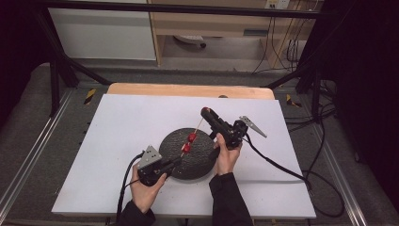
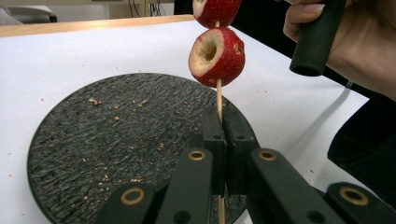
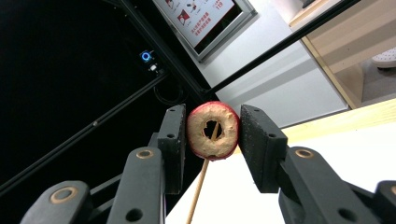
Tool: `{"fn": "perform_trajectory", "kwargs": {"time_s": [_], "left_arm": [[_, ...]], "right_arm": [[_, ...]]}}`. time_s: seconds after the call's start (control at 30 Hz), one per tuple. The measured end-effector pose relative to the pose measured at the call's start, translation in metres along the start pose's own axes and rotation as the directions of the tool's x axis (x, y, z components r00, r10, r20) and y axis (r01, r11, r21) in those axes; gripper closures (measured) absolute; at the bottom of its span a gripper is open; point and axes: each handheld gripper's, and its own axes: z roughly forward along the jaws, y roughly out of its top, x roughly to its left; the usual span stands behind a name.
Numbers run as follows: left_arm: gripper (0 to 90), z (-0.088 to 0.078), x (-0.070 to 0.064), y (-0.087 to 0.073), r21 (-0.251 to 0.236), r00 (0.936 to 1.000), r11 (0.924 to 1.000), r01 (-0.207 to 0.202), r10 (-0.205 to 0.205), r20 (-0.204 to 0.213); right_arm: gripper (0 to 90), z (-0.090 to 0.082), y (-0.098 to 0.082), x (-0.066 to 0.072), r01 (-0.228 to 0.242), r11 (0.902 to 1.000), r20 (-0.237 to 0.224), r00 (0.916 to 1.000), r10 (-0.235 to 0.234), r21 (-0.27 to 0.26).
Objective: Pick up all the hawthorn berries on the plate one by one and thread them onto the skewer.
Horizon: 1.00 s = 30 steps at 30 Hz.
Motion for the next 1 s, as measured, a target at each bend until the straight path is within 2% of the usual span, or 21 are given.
{"fn": "perform_trajectory", "kwargs": {"time_s": [0.27, 0.4, 0.6, 1.0], "left_arm": [[88.4, -0.001, -0.003, -0.003, -0.035, 0.9999, 0.9993, 0.010, -0.010, -0.012], [88.4, 0.000, -0.005, -0.003, -0.041, 0.9997, 0.9991, 0.014, -0.015, -0.020], [88.4, 0.005, -0.009, -0.002, -0.042, 0.9994, 0.9988, 0.024, -0.025, -0.022], [88.4, 0.008, -0.004, 0.003, -0.036, 0.9992, 0.9990, 0.027, -0.028, -0.028]], "right_arm": [[62.9, -0.001, 0.000, 0.001, -0.001, 0.9998, 0.001, 1.0000, 0.001, -0.019], [62.9, 0.001, -0.002, 0.000, -0.017, 0.9996, -0.001, 0.9999, 0.017, -0.024], [62.9, 0.001, -0.007, 0.000, -0.035, 0.9994, -0.006, 0.9994, 0.035, 0.003], [62.9, -0.002, -0.013, 0.002, -0.009, 0.9993, -0.012, 0.9999, 0.010, 0.036]]}}
